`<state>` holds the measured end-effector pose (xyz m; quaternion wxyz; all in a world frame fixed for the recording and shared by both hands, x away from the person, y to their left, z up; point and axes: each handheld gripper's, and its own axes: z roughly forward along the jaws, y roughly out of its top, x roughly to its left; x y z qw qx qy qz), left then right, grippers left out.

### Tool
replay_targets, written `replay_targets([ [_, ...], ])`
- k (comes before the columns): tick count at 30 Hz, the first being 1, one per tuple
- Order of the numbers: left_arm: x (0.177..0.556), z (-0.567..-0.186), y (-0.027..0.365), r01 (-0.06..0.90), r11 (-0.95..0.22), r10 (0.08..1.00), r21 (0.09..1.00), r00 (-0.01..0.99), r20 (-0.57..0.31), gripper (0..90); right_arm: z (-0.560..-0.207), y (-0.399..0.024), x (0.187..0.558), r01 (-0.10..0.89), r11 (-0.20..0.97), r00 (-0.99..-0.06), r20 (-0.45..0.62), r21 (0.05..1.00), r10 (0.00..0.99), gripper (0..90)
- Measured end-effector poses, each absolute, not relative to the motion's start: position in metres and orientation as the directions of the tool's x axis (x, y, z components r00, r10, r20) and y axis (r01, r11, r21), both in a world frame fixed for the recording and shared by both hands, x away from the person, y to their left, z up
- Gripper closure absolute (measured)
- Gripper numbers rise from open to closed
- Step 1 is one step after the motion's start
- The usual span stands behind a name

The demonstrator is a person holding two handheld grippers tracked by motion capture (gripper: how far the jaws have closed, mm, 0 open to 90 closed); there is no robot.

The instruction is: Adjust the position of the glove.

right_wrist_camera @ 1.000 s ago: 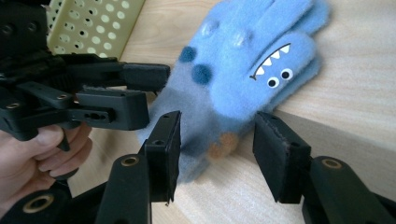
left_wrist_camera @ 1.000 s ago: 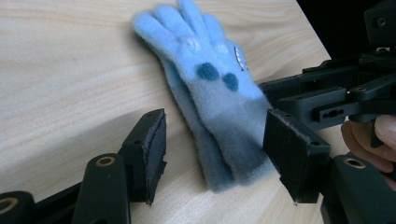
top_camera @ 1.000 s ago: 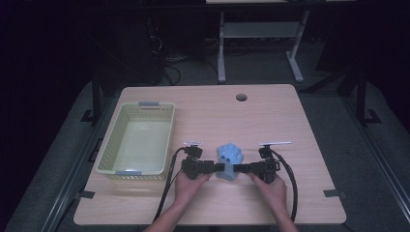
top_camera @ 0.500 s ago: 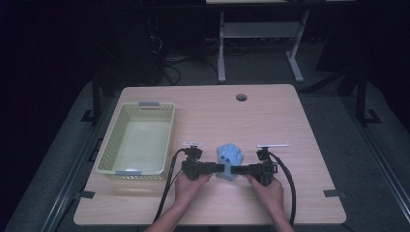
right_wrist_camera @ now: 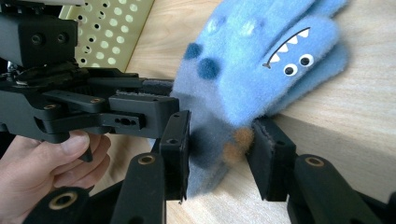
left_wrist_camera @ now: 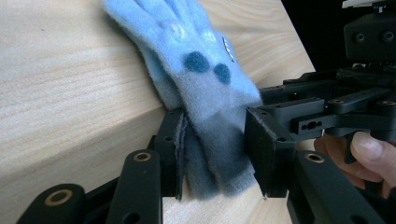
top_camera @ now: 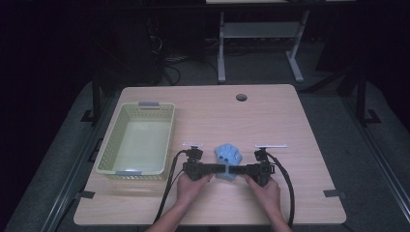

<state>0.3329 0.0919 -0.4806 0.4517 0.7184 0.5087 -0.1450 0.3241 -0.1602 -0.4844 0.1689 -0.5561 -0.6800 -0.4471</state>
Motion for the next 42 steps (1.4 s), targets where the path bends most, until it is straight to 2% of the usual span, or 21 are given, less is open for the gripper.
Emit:
replay_targets([
  [18,0.338,-0.489,0.096,0.893,-0.05,0.534,0.447,0.403,-0.743,66.0,-0.487,-0.155,0.324,0.899,-0.018,-0.345,0.733,0.438,0.586,70.9],
  [24,0.338,-0.488,0.097,0.887,-0.063,0.509,0.458,0.423,-0.75,70.5,-0.485,-0.153,0.323,0.894,-0.014,-0.356,0.728,0.449,0.586,72.8],
  [35,0.335,-0.48,0.1,0.871,-0.06,0.493,0.488,0.451,-0.744,72.3,-0.481,-0.152,0.32,0.886,-0.012,-0.374,0.73,0.463,0.572,74.1],
  [42,0.333,-0.461,0.104,0.853,-0.046,0.461,0.52,0.479,-0.747,72.6,-0.462,-0.152,0.317,0.865,-0.019,-0.407,0.724,0.501,0.558,74.2],
])
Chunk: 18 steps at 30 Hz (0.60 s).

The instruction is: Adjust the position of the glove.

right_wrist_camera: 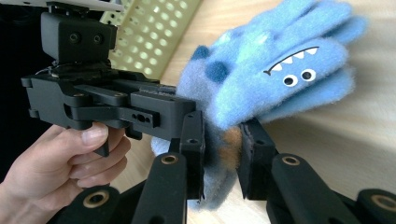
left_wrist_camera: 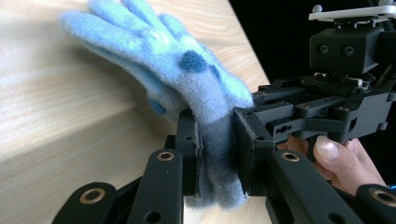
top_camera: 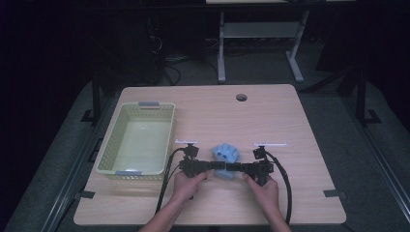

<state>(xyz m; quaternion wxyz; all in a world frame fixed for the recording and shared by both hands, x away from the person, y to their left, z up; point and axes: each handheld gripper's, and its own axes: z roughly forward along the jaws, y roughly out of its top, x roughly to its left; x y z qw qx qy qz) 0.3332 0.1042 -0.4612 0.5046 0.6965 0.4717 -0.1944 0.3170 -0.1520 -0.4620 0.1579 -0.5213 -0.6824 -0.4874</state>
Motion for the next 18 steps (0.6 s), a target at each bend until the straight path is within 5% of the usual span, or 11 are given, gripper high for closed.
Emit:
replay_targets([
  [18,0.339,-0.42,0.127,0.819,-0.037,0.405,0.572,0.536,-0.741,72.8,-0.414,-0.137,0.319,0.811,-0.006,-0.49,0.685,0.585,0.54,73.8],
])
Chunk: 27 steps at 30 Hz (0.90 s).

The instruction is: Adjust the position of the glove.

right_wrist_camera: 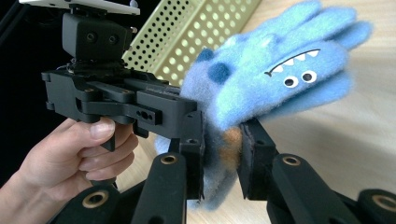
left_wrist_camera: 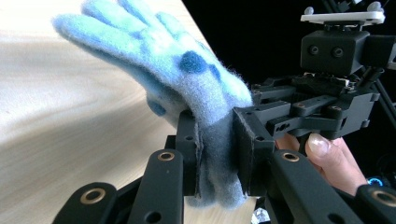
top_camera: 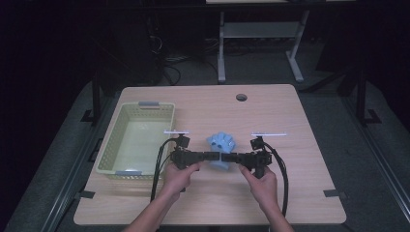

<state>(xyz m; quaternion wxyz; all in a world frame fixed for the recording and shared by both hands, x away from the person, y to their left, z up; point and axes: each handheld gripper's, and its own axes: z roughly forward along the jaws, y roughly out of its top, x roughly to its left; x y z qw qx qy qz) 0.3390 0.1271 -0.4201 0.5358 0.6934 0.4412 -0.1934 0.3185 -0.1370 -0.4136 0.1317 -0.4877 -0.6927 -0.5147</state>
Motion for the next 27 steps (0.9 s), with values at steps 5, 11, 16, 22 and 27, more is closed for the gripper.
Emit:
replay_targets([
  [5,0.342,-0.408,0.135,0.806,-0.024,0.404,0.591,0.549,-0.732,72.9,-0.401,-0.13,0.323,0.802,-0.005,-0.504,0.681,0.598,0.531,73.7],
  [11,0.345,-0.397,0.148,0.796,-0.008,0.408,0.605,0.555,-0.725,73.1,-0.388,-0.118,0.331,0.786,0.016,-0.532,0.662,0.618,0.528,73.3],
  [16,0.347,-0.391,0.159,0.797,0.007,0.404,0.604,0.55,-0.731,73.3,-0.381,-0.108,0.336,0.781,0.021,-0.542,0.66,0.624,0.521,73.0],
  [22,0.349,-0.384,0.171,0.792,0.022,0.401,0.61,0.552,-0.731,73.5,-0.374,-0.097,0.341,0.775,0.028,-0.555,0.659,0.632,0.507,72.6],
  [27,0.351,-0.379,0.181,0.789,0.032,0.4,0.613,0.552,-0.732,73.5,-0.367,-0.088,0.345,0.766,0.041,-0.573,0.652,0.642,0.496,72.3],
])
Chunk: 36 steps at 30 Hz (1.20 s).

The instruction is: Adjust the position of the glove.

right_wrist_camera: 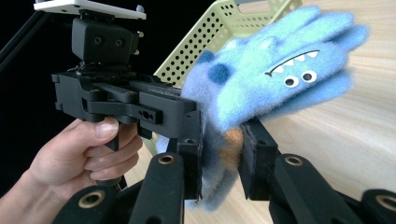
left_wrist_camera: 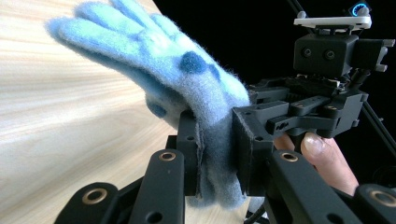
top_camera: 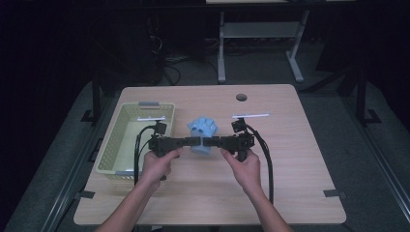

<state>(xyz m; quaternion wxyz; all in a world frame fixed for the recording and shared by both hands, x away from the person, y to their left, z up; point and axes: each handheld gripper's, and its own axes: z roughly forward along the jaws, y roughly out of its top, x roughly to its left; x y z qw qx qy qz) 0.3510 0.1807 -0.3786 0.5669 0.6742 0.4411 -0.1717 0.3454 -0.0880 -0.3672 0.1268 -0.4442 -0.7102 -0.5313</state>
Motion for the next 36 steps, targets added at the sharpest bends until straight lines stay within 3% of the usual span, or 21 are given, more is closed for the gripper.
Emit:
replay_targets([
  [36,0.354,-0.373,0.243,0.788,0.105,0.398,0.606,0.525,-0.752,74.1,-0.36,-0.032,0.368,0.76,0.074,-0.606,0.663,0.646,0.441,66.4],
])
